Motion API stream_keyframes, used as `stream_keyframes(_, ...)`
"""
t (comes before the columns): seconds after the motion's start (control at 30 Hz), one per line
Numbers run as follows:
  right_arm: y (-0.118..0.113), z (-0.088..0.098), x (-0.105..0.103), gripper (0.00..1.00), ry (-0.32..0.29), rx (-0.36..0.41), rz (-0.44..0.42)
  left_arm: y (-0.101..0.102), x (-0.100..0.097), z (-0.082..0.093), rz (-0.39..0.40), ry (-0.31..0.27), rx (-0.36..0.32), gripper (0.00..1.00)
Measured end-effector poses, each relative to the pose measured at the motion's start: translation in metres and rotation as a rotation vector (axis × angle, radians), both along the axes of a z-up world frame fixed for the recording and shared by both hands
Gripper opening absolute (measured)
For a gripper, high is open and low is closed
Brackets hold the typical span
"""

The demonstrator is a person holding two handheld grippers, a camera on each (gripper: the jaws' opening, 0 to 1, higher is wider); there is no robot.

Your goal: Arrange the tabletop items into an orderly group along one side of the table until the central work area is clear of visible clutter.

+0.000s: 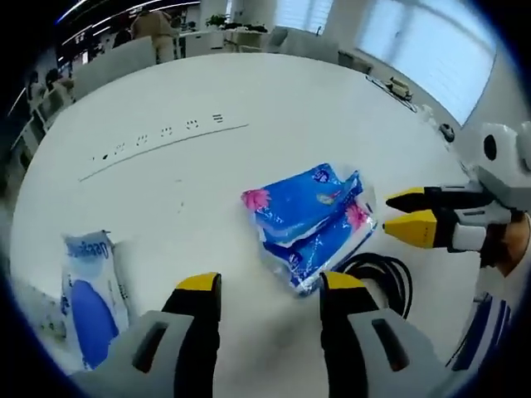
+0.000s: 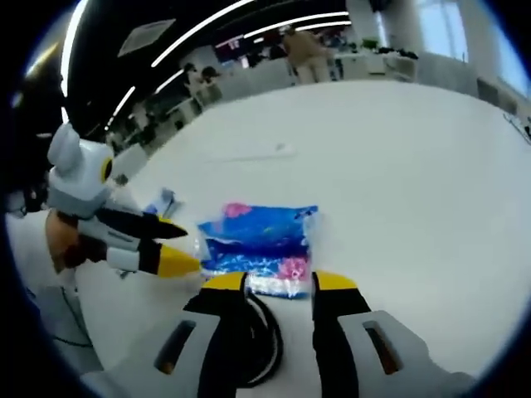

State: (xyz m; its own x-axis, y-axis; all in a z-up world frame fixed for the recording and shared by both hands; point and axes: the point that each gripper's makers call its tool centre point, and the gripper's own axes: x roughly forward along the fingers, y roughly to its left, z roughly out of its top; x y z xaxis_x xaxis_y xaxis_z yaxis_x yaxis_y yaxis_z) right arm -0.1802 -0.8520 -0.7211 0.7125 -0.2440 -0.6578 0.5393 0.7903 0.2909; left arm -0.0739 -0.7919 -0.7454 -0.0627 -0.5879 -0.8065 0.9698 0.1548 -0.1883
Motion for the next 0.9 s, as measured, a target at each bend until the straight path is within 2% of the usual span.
stream_keyframes(0.03,0.004,0.005,-0.002,0.3,-0.01,0.0,-0.002,0.002,0.0,0.004,-0.005,0.001,-0.008,0.54)
stream_keyframes(0.13,0.014,0.016,-0.007,0.36,-0.037,0.007,-0.004,0.01,0.007,0.022,-0.021,-0.063,-0.049,0.66)
stream_keyframes(0.27,0.022,0.031,-0.014,0.44,-0.043,-0.021,0.017,0.022,0.014,0.035,-0.002,-0.075,-0.072,0.87)
stream_keyframes(0.47,0.031,0.051,-0.016,0.63,-0.072,-0.022,0.012,0.043,0.026,0.054,0.038,-0.07,-0.116,0.92)
stream_keyframes(0.57,0.036,0.054,-0.015,0.66,-0.083,-0.022,0.029,0.055,0.031,0.062,0.042,-0.067,-0.135,0.94)
stream_keyframes(0.63,0.043,0.056,-0.017,0.69,-0.078,-0.018,0.041,0.071,0.034,0.067,0.1,-0.044,-0.11,0.96)
stream_keyframes(0.67,0.044,0.057,-0.018,0.73,-0.078,-0.02,0.044,0.078,0.034,0.069,0.099,-0.023,-0.106,0.97)
stream_keyframes(0.77,0.056,0.065,-0.018,0.77,-0.127,0.0,0.061,0.095,0.034,0.078,0.103,-0.015,-0.131,0.99)
stream_keyframes(0.9,0.07,0.068,-0.023,0.85,-0.142,0.022,0.086,0.127,0.045,0.079,0.115,-0.027,-0.097,1.0)
